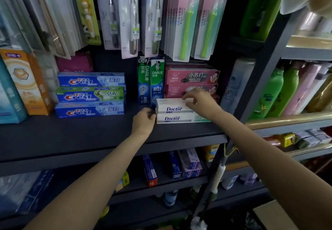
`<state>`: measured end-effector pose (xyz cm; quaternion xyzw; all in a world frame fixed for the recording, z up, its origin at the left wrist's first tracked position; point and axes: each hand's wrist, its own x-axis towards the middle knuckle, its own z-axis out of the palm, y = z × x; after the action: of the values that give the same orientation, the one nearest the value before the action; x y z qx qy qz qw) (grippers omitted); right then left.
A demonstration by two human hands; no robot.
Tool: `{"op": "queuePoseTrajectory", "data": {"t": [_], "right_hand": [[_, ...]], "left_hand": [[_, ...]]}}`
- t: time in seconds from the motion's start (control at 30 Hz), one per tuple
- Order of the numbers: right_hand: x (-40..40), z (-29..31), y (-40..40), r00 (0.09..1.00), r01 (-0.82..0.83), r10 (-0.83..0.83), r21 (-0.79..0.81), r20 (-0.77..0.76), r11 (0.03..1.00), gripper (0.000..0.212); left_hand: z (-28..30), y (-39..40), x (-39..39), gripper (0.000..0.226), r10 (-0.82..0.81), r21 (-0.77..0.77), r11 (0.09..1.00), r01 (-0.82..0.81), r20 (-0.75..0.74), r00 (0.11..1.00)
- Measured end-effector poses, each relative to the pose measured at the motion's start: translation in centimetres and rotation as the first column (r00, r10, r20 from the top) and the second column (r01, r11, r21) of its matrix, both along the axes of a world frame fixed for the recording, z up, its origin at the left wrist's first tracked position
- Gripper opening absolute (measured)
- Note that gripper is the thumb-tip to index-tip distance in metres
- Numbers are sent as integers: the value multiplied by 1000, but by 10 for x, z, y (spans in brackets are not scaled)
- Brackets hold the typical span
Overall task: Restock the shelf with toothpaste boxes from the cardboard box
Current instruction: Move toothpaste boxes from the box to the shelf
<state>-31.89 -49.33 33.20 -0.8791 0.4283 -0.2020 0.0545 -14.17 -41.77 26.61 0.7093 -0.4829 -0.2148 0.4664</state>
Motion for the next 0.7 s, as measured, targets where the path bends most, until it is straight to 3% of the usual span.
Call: {"op": "queuePoseTrajectory", "data": {"t": [0.13, 0.2, 0.3, 0.4, 0.53, 0.6, 0.7], "right_hand": [[30, -34, 71, 953, -255, 256, -30, 160, 967, 15], [48, -67, 109, 910, -407, 402, 31, 102, 913, 15], [74, -140, 158, 853, -489, 519, 278, -43, 827, 14], [89, -232, 202, 813, -405, 565, 560, -141, 723, 9], [104, -364, 255, 696, -200, 660, 806, -284, 558, 14], [109, -433, 278, 646, -98, 688, 858, -331, 505, 18], [116, -523, 310, 648, 54, 655, 882, -388, 469, 17]], "left_hand": [[-12, 59, 13, 28, -12, -340, 933, 113, 286, 958], [-39, 109, 21, 27, -99, -335, 911, 243, 394, 914], [-114, 190, 43, 30, -232, -77, 956, 283, 395, 889], [-198, 262, 69, 28, -283, 262, 944, 203, 322, 903], [-299, 332, 95, 41, -307, 715, 695, 77, 198, 931], [-347, 357, 103, 39, -300, 783, 615, 95, 122, 946], [-410, 381, 110, 36, -276, 828, 551, 103, 64, 959]]}}
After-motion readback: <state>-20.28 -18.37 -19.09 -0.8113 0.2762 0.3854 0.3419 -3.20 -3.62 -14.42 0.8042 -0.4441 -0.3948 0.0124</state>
